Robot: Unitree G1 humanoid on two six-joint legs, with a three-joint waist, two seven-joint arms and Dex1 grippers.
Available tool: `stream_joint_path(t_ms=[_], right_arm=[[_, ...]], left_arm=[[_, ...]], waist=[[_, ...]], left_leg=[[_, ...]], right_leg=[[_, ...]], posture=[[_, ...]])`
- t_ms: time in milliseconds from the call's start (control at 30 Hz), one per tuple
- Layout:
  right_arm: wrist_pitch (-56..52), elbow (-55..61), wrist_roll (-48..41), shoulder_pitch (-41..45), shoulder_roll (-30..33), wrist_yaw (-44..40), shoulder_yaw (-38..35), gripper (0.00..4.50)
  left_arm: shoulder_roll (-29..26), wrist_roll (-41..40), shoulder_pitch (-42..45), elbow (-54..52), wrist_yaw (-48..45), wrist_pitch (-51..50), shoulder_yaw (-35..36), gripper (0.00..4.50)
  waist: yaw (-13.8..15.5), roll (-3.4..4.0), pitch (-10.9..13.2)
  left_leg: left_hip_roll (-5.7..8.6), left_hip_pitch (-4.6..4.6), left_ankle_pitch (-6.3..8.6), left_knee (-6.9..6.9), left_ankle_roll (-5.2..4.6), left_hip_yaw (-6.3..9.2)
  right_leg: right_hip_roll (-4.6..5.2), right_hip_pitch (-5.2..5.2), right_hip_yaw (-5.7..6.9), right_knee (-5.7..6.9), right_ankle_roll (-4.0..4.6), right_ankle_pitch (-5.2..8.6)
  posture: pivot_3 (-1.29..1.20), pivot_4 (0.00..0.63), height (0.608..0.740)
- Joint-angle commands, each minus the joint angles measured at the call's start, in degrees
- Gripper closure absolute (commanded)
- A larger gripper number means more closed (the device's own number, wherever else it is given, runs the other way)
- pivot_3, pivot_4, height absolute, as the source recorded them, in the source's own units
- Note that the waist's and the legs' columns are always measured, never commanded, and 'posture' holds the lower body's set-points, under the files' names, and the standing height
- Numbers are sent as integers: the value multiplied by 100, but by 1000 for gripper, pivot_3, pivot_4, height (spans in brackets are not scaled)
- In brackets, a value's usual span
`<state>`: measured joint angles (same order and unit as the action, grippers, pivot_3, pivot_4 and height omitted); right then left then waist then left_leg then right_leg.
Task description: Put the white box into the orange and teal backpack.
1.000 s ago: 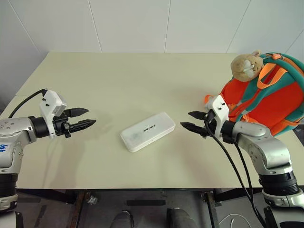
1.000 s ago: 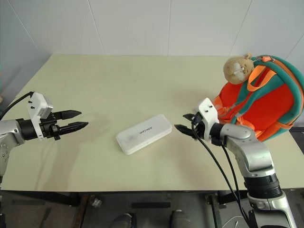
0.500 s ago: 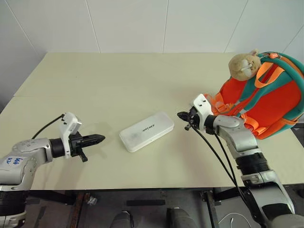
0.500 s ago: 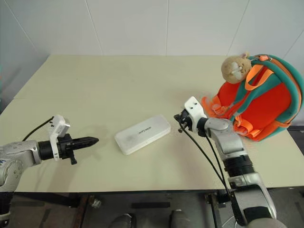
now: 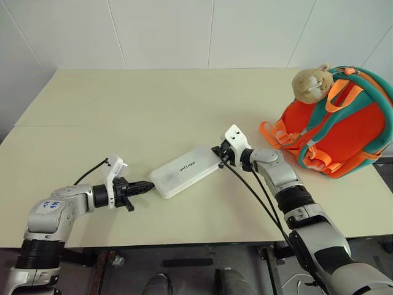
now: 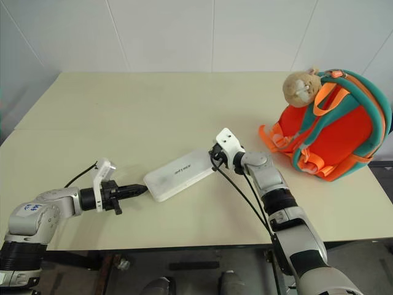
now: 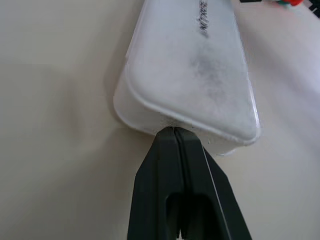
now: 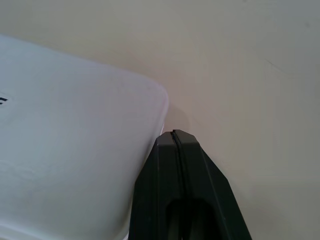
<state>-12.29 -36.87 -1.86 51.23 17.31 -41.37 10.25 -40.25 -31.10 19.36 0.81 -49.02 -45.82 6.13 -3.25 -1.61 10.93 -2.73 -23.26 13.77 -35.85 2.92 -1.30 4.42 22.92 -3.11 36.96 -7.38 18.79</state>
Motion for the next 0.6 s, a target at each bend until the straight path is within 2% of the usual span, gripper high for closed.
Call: stream_joint_path(t_ms=[33, 600], right_arm=[[27, 265, -74, 67, -20, -300, -15, 4482], [-1341, 2506, -247, -832, 833, -1786, 299, 4482]], left_arm=[[104, 144, 180, 185, -91, 306, -96, 4488], [78, 437, 333, 187, -315, 527, -144, 4488]], waist=[[3, 0, 0], [13, 0, 0]], left_leg=[[0, 0, 0, 0, 0, 0], [0, 3, 1, -12, -1, 2]], right_leg=[[0, 0, 1, 1, 0, 0], [0, -5, 0, 10, -2, -2]], posture=[[0, 150, 740], [0, 150, 740]])
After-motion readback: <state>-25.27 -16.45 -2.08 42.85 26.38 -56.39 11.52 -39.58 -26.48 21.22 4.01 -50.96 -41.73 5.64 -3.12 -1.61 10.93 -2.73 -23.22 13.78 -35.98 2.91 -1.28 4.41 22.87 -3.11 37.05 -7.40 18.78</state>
